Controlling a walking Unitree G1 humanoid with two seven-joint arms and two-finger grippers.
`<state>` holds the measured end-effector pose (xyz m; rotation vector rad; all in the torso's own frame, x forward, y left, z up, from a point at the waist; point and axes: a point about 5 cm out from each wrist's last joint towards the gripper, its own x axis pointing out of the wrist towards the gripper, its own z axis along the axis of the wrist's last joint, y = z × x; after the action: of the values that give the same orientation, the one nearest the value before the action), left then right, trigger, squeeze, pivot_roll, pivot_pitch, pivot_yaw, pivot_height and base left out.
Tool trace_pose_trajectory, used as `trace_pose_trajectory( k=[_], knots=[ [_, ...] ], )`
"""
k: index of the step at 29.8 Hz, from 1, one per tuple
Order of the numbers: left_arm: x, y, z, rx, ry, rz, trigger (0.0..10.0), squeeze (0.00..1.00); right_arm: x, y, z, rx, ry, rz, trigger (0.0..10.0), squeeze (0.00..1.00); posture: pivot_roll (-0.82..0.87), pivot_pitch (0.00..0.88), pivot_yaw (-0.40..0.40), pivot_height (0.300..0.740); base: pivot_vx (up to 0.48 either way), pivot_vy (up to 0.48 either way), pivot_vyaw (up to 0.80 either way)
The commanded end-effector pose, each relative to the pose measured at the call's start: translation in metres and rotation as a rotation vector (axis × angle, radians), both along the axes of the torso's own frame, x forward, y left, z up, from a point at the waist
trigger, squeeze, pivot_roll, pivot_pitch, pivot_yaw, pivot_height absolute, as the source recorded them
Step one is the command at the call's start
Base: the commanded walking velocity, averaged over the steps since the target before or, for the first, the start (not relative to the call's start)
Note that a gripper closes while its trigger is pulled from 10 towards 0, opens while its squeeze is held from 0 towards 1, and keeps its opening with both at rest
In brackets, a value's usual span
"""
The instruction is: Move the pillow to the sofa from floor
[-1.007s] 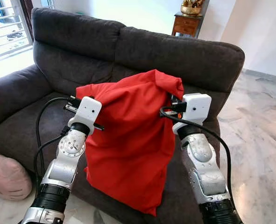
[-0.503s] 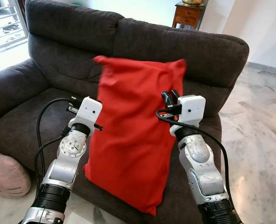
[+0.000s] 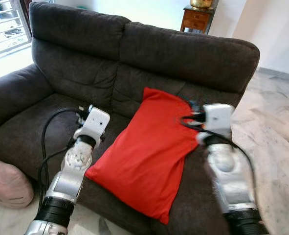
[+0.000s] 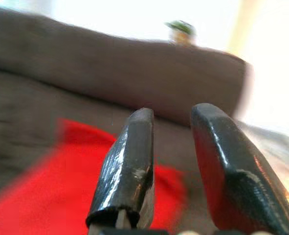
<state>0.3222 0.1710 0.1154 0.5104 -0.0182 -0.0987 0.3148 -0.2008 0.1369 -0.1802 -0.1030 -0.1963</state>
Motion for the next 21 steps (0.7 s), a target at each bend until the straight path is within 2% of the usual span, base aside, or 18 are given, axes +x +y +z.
trace_pose_trajectory(
  k=[1,3,4,7,8,9,10,11,13,14,16,18,20,21],
  knots=[
    [-0.005,0.011,-0.020,-0.004,0.064,0.047,10.0,0.00,-0.009,-0.026,-0.032,-0.015,0.107,-0.105,10.0,0.00,0.03,0.000,-0.080,0.740,0.000,0.000,0.00],
    [-0.010,0.020,-0.033,-0.010,0.104,0.081,10.0,0.00,-0.017,-0.041,-0.049,-0.039,0.175,-0.159,10.0,0.00,0.04,0.000,-0.079,0.740,0.000,0.000,0.00],
    [-0.017,0.029,-0.047,-0.019,0.152,0.124,10.0,0.00,-0.028,-0.053,-0.070,-0.042,0.248,-0.210,10.0,0.00,0.04,0.000,-0.078,0.740,0.000,0.000,0.00],
    [-0.030,0.042,-0.068,-0.030,0.230,0.182,10.0,0.00,-0.047,-0.068,-0.100,-0.028,0.368,-0.280,10.0,0.00,0.04,0.000,-0.074,0.740,0.000,0.000,0.00],
    [-0.030,0.042,-0.068,-0.030,0.230,0.182,10.0,0.00,-0.047,-0.068,-0.100,-0.028,0.368,-0.280,10.0,0.00,0.04,0.000,-0.074,0.740,0.000,0.000,0.00],
    [-0.041,0.048,-0.082,-0.037,0.283,0.211,10.0,0.00,-0.062,-0.072,-0.120,0.005,0.454,-0.306,10.0,0.00,0.04,0.000,-0.070,0.740,0.000,0.000,0.00],
    [-0.046,0.051,-0.089,-0.041,0.307,0.223,10.0,0.00,-0.069,-0.074,-0.130,0.015,0.498,-0.316,10.0,0.00,0.04,0.000,-0.069,0.740,0.000,0.000,0.00],
    [-0.046,0.051,-0.089,-0.041,0.307,0.223,10.0,0.00,-0.069,-0.074,-0.130,0.015,0.498,-0.316,10.0,0.00,0.04,0.000,-0.069,0.740,0.000,0.000,0.00],
    [-0.063,0.055,-0.110,-0.062,0.378,0.260,10.0,0.00,-0.090,-0.073,-0.157,0.041,0.623,-0.322,10.0,0.00,0.04,0.000,-0.063,0.740,0.000,0.000,0.00],
    [-0.063,0.055,-0.110,-0.062,0.378,0.260,10.0,0.00,-0.090,-0.073,-0.157,0.041,0.623,-0.322,10.0,0.00,0.04,0.000,-0.063,0.740,0.000,0.000,0.00],
    [-0.075,0.059,-0.124,-0.099,0.433,0.303,10.0,0.00,-0.105,-0.071,-0.173,0.073,0.705,-0.324,10.0,0.00,0.04,0.000,-0.063,0.740,0.000,0.000,0.00],
    [-0.079,0.062,-0.128,-0.109,0.451,0.320,10.0,0.00,-0.110,-0.070,-0.178,0.076,0.729,-0.324,10.0,0.00,0.04,0.000,-0.063,0.740,0.000,0.000,0.00],
    [-0.091,0.069,-0.141,-0.139,0.506,0.375,10.0,0.00,-0.128,-0.069,-0.191,0.092,0.807,-0.353,10.0,0.00,0.05,0.000,-0.064,0.740,0.000,0.000,0.00],
    [-0.094,0.071,-0.143,-0.137,0.518,0.384,10.0,0.00,-0.131,-0.070,-0.193,0.099,0.818,-0.365,10.0,0.00,0.05,0.000,-0.063,0.740,0.000,0.000,0.00]
  ],
)
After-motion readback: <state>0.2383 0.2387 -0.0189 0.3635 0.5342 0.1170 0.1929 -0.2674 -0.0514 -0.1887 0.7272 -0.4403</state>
